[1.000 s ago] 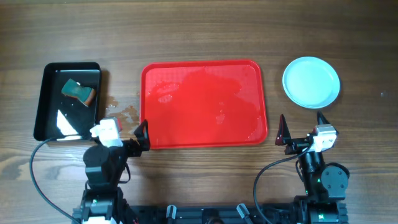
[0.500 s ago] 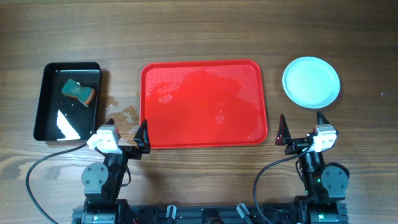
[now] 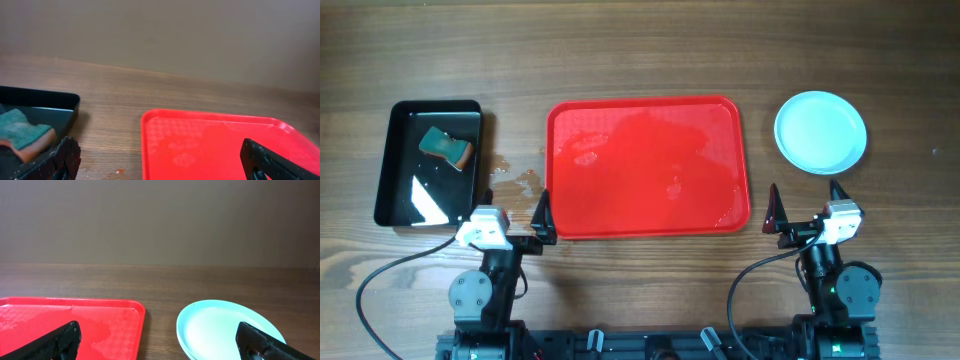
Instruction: Clean dirty plates on tray and stack at the side
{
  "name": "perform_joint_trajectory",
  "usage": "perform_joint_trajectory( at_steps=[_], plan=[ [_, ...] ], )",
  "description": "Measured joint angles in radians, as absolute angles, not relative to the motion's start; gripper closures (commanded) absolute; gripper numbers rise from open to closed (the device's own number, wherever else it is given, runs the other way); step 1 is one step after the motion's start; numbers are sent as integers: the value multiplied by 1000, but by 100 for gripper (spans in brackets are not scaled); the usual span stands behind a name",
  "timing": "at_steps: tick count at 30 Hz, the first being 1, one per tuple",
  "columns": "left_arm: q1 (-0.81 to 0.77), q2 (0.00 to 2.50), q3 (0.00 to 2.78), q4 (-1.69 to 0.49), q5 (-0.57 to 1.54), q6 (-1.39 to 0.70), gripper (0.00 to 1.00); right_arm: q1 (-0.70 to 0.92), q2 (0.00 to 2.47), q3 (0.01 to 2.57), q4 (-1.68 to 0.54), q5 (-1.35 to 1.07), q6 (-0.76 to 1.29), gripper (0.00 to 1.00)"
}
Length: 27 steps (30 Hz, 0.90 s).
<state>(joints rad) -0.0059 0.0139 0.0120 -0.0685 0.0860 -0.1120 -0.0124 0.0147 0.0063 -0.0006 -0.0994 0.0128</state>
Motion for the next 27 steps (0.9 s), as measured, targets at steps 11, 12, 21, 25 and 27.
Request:
perform_joint_trajectory(
  at_steps=[11, 12, 21, 25, 27],
  plan=[
    [-6, 14, 12, -71, 72, -101, 0, -12, 15, 6, -1, -99, 13, 0],
    [-6, 14, 12, -71, 72, -100, 0, -12, 15, 6, -1, -99, 13, 0],
    [-6, 14, 12, -71, 71, -97, 0, -12, 15, 6, -1, -99, 13, 0],
    [-6, 14, 12, -71, 71, -97, 0, -12, 15, 6, -1, -99, 13, 0],
    [-6, 14, 12, -71, 71, -97, 0, -12, 15, 6, -1, -99, 13, 0]
  ],
)
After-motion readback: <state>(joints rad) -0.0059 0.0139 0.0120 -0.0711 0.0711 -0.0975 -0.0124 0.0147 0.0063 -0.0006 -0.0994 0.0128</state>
